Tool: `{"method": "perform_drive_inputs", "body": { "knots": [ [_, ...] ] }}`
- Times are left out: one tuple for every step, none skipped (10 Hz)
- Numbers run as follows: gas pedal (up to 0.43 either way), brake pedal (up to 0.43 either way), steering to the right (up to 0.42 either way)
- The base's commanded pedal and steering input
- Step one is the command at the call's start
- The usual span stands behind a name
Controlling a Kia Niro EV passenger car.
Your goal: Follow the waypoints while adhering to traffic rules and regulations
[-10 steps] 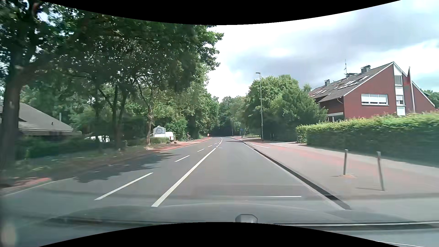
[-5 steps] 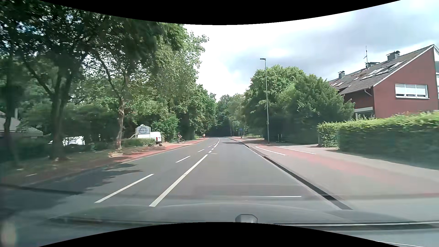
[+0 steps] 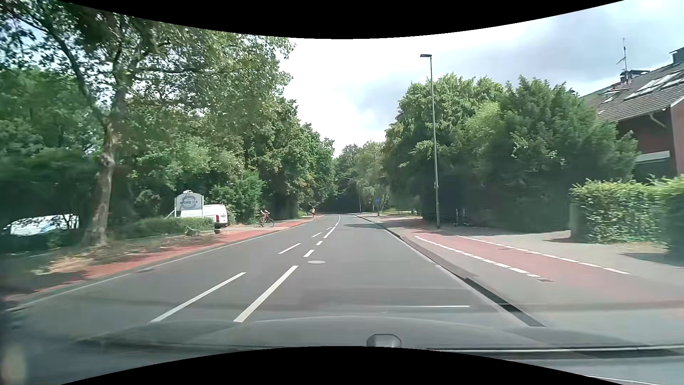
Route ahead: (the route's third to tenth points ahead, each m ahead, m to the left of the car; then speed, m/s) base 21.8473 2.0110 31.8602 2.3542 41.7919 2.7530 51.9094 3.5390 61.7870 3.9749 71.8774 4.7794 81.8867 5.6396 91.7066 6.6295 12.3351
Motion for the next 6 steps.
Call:
{"method": "perform_drive_inputs", "body": {
  "knots": [
    [0.15, 0.018, -0.008],
    [0.157, 0.018, -0.008],
    [0.157, 0.018, -0.008],
    [0.157, 0.018, -0.008],
    [0.157, 0.018, -0.005],
    [0.157, 0.018, -0.004]
  ]
}}
